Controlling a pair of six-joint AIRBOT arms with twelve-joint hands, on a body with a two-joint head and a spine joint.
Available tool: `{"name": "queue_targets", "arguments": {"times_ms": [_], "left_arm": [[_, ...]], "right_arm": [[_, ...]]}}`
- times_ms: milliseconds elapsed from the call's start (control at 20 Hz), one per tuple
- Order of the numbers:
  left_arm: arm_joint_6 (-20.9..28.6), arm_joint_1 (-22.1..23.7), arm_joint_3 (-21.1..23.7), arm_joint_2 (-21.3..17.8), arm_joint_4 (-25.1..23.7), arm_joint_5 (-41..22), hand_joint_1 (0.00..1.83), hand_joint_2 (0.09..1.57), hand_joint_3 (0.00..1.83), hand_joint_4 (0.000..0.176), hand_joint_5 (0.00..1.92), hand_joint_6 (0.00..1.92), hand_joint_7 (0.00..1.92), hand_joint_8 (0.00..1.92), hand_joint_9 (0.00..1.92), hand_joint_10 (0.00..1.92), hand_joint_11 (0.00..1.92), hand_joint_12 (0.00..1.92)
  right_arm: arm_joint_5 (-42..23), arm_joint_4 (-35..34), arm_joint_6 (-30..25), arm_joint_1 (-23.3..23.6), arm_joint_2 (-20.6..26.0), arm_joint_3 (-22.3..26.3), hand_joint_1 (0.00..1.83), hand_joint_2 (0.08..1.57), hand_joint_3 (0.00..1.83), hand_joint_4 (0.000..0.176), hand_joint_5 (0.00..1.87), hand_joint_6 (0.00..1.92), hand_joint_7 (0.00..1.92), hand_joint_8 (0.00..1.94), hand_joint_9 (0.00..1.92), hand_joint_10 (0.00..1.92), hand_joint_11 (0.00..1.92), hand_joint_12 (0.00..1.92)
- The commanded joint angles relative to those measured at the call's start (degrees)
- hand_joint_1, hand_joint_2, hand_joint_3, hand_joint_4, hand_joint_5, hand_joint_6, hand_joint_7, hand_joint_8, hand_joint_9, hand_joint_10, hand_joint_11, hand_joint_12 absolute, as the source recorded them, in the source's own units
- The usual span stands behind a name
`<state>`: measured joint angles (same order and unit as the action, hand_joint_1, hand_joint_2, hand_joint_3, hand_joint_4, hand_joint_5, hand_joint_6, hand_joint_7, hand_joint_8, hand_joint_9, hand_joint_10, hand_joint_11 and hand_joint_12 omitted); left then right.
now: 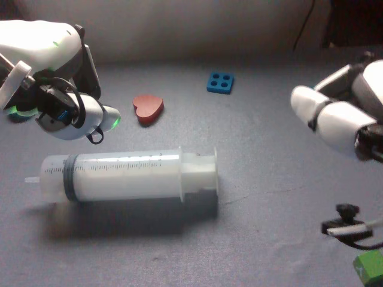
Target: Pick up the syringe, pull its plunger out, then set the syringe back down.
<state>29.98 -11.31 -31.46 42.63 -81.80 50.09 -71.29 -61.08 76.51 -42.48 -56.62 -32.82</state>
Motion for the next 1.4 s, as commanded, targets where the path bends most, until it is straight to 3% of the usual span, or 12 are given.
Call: {"name": "queue_targets", "arguments": {"times_ms": [0, 50, 100, 150, 300, 550, 700, 800, 1000, 1050, 1200, 1350], "left_arm": [[-0.4, 0.6, 0.1, -0.3, -4.7, 0.9, 0.13, 1.01, 0.10, 0.036, 0.20, 0.06, 0.20, 0.05, 0.14, 0.07, 0.00, 0.65], [-0.4, 0.6, 0.1, -0.3, -4.7, 1.0, 0.13, 1.01, 0.10, 0.036, 0.20, 0.06, 0.20, 0.05, 0.14, 0.07, 0.00, 0.65], [-0.4, 0.6, 0.2, -0.3, -4.7, 1.0, 0.11, 1.06, 0.01, 0.009, 0.20, 0.01, 0.19, 0.00, 0.15, 0.01, 0.00, 0.61], [-0.4, 0.6, 0.2, -0.3, -4.7, 1.1, 0.12, 1.07, 0.01, 0.000, 0.19, 0.00, 0.17, 0.00, 0.14, 0.00, 0.00, 0.61], [-0.4, 0.6, 0.3, -0.3, -4.7, 1.4, 0.12, 1.07, 0.00, 0.000, 0.19, 0.00, 0.16, 0.00, 0.16, 0.01, 0.00, 0.63], [-4.0, -0.5, 1.7, -0.2, -4.7, 2.8, 0.11, 1.07, 0.00, 0.000, 0.22, 0.01, 0.19, 0.01, 0.19, 0.01, 0.00, 0.65], [-1.0, -2.7, 2.9, 0.7, -4.8, 7.4, 0.17, 1.04, 0.00, 0.000, 0.18, 0.00, 0.17, 0.00, 0.17, 0.00, 0.00, 0.66], [2.8, -5.0, 3.4, 2.7, -6.6, 10.9, 0.37, 0.94, 0.00, 0.000, 0.18, 0.00, 0.17, 0.00, 0.17, 0.00, 0.00, 0.66], [3.2, -7.1, 3.4, 8.1, -8.0, 18.3, 0.66, 0.89, 0.00, 0.000, 0.15, 0.00, 0.15, 0.00, 0.15, 0.00, 0.00, 0.54], [8.5, -9.6, 2.7, 10.8, -9.9, 20.2, 0.67, 0.89, 0.00, 0.000, 0.15, 0.00, 0.14, 0.00, 0.14, 0.00, 0.00, 0.53], [15.7, -13.1, 2.2, 13.7, -11.0, 24.5, 0.74, 0.92, 0.01, 0.000, 0.10, 0.00, 0.09, 0.00, 0.10, 0.00, 0.00, 0.47], [17.8, -16.3, 1.0, 16.4, -12.3, 25.6, 0.76, 0.95, 0.01, 0.000, 0.09, 0.00, 0.07, 0.00, 0.07, 0.00, 0.00, 0.44]], "right_arm": [[-4.1, 4.8, 0.4, 0.0, 0.1, 0.2, 0.02, 0.97, 0.18, 0.000, 0.00, 0.03, 0.01, 0.02, 0.00, 0.01, 0.00, 0.36], [-4.2, 4.8, 0.6, -0.3, 0.1, 0.2, 0.02, 0.97, 0.18, 0.000, 0.00, 0.03, 0.01, 0.02, 0.00, 0.01, 0.00, 0.36], [-4.5, 4.8, 1.0, -0.4, 0.1, 0.3, 0.01, 1.04, 0.03, 0.000, 0.00, 0.00, 0.01, 0.00, 0.00, 0.00, 0.00, 0.32], [-4.7, 4.8, 1.5, -0.3, 0.1, 0.3, 0.01, 1.05, 0.02, 0.000, 0.00, 0.00, 0.01, 0.00, 0.00, 0.00, 0.00, 0.30], [-5.0, 4.8, 2.6, 0.1, 0.0, 0.4, 0.01, 1.03, 0.00, 0.000, 0.01, 0.00, 0.02, 0.00, 0.00, 0.00, 0.00, 0.20], [-4.7, 5.0, 4.1, -0.2, -0.1, 0.5, 0.00, 1.02, 0.00, 0.000, 0.04, 0.00, 0.06, 0.00, 0.02, 0.00, 0.00, 0.31], [-4.3, 6.9, 6.0, -1.0, -0.1, 0.5, 0.01, 1.01, 0.00, 0.000, 0.04, 0.00, 0.06, 0.00, 0.02, 0.00, 0.00, 0.33], [-4.2, 8.0, 6.9, -1.2, -0.1, 0.5, 0.03, 1.01, 0.00, 0.000, 0.04, 0.00, 0.06, 0.00, 0.02, 0.00, 0.00, 0.33], [-4.2, 8.2, 8.1, -1.1, -0.1, 1.0, 0.06, 1.01, 0.00, 0.000, 0.04, 0.00, 0.05, 0.00, 0.02, 0.00, 0.00, 0.31], [-4.2, 8.2, 8.3, -1.4, -0.2, 1.9, 0.06, 1.01, 0.00, 0.000, 0.04, 0.00, 0.05, 0.00, 0.01, 0.00, 0.00, 0.30], [-3.6, 8.6, 8.0, -2.3, -0.6, 2.3, 0.08, 1.00, 0.00, 0.000, 0.02, 0.00, 0.04, 0.00, 0.00, 0.00, 0.00, 0.27], [-2.3, 8.9, 7.0, -2.1, -0.8, 2.3, 0.14, 0.97, 0.00, 0.000, 0.02, 0.00, 0.03, 0.00, 0.00, 0.00, 0.00, 0.21]]}}
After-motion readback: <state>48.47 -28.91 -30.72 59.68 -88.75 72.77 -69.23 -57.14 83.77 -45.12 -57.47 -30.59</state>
